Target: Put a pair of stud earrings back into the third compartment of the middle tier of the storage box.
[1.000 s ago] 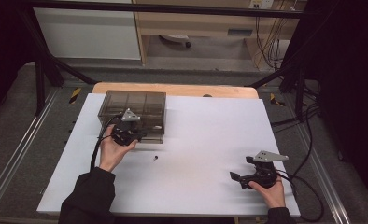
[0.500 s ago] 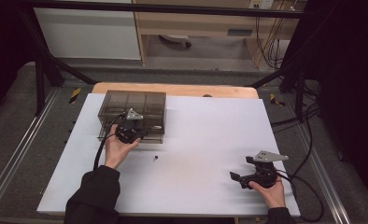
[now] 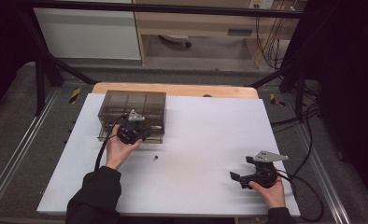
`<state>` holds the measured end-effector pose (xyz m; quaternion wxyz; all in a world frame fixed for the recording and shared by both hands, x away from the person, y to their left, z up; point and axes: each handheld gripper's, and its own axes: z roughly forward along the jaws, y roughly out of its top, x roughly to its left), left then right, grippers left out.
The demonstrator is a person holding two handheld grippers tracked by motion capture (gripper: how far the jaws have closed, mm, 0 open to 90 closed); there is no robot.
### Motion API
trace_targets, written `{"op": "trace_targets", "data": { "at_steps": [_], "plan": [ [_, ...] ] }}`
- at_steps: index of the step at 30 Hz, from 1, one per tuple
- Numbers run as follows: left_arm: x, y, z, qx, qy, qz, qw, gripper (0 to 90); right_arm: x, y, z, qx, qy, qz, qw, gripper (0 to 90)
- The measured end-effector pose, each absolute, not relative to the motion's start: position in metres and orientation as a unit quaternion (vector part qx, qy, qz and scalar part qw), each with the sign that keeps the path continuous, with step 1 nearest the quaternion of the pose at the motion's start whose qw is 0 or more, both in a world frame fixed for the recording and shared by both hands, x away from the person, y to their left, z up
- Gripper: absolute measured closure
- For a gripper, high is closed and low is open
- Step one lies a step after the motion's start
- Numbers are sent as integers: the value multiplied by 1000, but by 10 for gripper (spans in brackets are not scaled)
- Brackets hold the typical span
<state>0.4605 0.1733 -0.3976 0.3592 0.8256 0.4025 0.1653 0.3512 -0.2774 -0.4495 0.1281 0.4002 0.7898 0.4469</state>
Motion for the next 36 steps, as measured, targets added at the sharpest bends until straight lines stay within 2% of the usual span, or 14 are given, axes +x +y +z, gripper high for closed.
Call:
{"op": "trace_targets", "data": {
  "at_steps": [1, 4, 5, 13, 21, 24, 25, 29, 36],
  "plan": [
    [459, 175, -395, 824, 402, 167, 362, 700, 351, -277, -449, 401, 789, 447, 128, 7],
    [456, 177, -392, 824, 401, 167, 365, 663, 351, -277, -449, 401, 789, 448, 128, 7],
    [453, 179, -389, 823, 402, 166, 366, 612, 351, -278, -449, 400, 790, 447, 129, 8],
    [436, 186, -381, 823, 391, 162, 380, 418, 351, -278, -449, 400, 790, 447, 129, 7],
    [418, 188, -382, 827, 377, 163, 383, 263, 351, -278, -449, 401, 790, 446, 129, 7],
    [413, 188, -384, 829, 373, 164, 383, 233, 351, -278, -449, 401, 789, 446, 128, 7],
    [409, 188, -387, 831, 369, 165, 383, 193, 351, -278, -449, 401, 790, 446, 128, 7],
    [405, 189, -390, 832, 367, 164, 382, 150, 351, -278, -449, 402, 789, 446, 128, 7],
    [396, 190, -400, 833, 364, 161, 385, 124, 351, -278, -449, 401, 790, 446, 128, 7]
  ]
}}
